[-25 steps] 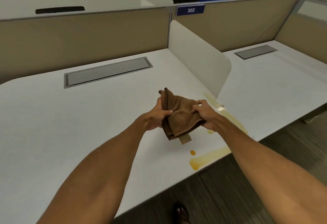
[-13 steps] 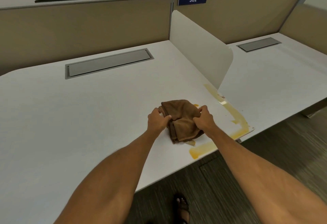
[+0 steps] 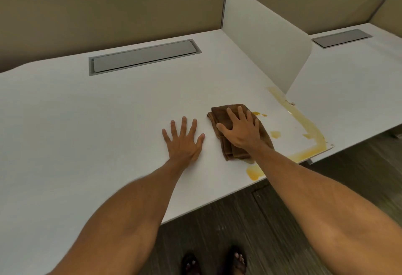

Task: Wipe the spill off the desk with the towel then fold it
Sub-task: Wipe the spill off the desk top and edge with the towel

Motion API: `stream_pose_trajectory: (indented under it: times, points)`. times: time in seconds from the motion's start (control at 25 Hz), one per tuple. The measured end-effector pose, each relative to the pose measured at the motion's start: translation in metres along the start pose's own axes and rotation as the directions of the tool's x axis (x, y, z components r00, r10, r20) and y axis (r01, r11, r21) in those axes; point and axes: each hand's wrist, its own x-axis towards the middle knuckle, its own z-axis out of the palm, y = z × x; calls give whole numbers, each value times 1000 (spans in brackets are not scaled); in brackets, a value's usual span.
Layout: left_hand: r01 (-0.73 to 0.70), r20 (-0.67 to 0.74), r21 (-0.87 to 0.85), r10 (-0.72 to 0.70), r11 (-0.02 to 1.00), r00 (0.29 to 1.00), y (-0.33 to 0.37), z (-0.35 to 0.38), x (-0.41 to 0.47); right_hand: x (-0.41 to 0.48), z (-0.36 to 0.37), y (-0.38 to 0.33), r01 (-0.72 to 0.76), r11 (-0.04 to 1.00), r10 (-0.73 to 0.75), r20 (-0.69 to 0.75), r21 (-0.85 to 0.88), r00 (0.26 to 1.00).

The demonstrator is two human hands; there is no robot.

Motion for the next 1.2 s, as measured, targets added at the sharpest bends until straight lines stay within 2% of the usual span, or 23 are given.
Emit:
stream_pose_trajectory:
  times: [0.08, 0.2, 0.52, 0.76, 0.92, 1.04, 1.2]
  points:
    - [6, -38, 19, -5, 1000, 999, -3, 6, -2, -6, 20, -5, 7, 998, -5, 34, -62, 999]
    - [4, -73, 22, -2, 1000, 997, -3, 10, 0, -18, 33, 8, 69, 988, -81, -80, -139, 993]
    - [-20, -96, 44, 24, 999, 995, -4, 14, 3, 13, 32, 10, 59, 992, -69, -89, -113, 994]
    - [-5, -87, 32, 8, 999, 996, -1, 10, -2, -3, 31, 32, 228, 960, -242, -73, -165, 968]
    - [-14, -101, 36, 18, 999, 995, -2, 13, -1, 26, 20, 41, 88, 993, -96, -103, -85, 990]
    - [-22, -91, 44, 26, 999, 996, -2, 16, 3, 40, 23, 19, 11, 998, -17, -90, -68, 996]
    - [-10, -51, 63, 13, 998, 999, 0, 15, 4, 18, 47, -27, 175, 977, -186, -85, -125, 979]
